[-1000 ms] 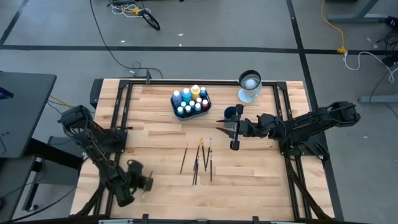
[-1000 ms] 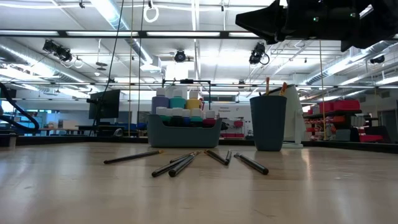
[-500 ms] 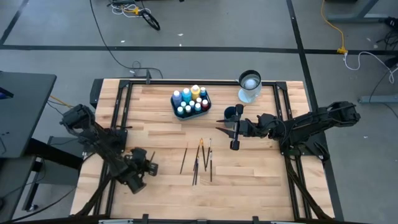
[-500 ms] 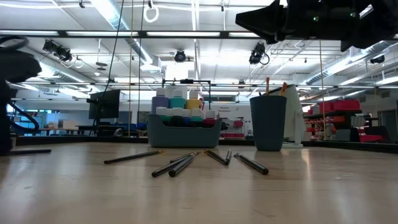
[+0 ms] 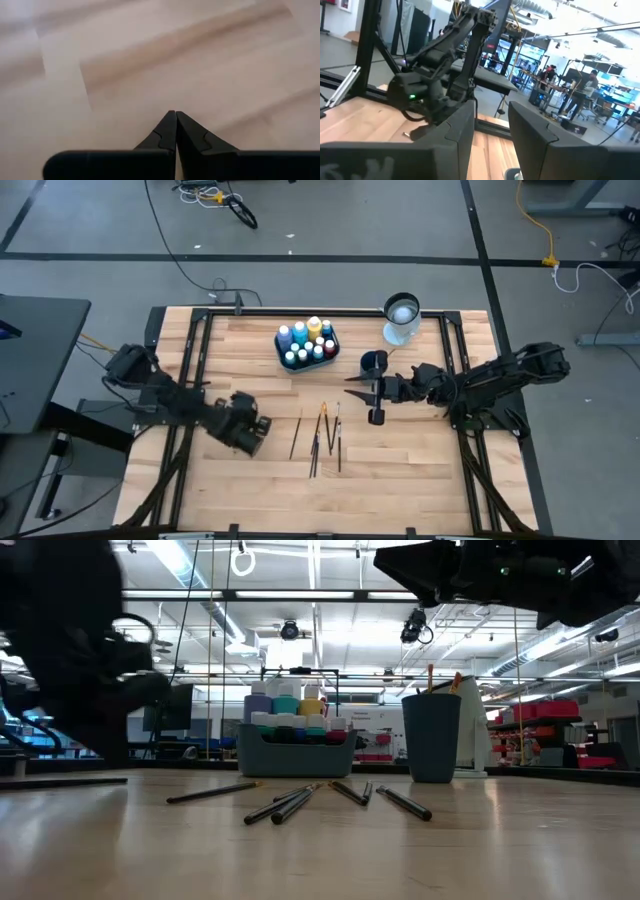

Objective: Pick & Place Paint Supplies
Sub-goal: Put the silver paint brush into the blue cup

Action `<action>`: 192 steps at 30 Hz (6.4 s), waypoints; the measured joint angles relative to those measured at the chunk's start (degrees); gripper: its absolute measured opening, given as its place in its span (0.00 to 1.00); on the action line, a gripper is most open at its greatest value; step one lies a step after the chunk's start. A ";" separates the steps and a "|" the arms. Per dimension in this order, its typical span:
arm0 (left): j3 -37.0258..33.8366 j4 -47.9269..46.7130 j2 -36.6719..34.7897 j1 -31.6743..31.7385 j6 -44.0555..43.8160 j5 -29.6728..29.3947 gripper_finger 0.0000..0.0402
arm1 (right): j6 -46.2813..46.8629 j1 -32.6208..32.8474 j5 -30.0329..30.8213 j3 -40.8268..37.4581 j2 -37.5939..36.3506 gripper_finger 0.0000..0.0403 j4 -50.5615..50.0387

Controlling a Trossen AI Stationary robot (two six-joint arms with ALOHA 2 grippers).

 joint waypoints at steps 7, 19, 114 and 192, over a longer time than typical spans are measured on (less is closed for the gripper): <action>3.86 -0.25 -4.01 6.79 23.22 4.48 0.03 | -0.78 0.00 -0.03 1.32 1.52 0.31 0.21; 12.64 -12.95 -14.94 5.63 44.17 12.69 0.27 | 3.40 0.01 -0.01 8.67 8.08 0.31 -1.12; 6.89 22.96 -16.13 8.15 107.36 10.01 0.01 | 34.82 -2.42 -15.78 49.79 24.07 0.42 -72.21; -9.88 53.30 -44.77 26.44 127.19 26.83 0.15 | 19.10 -0.60 39.04 16.63 -3.84 0.04 -46.99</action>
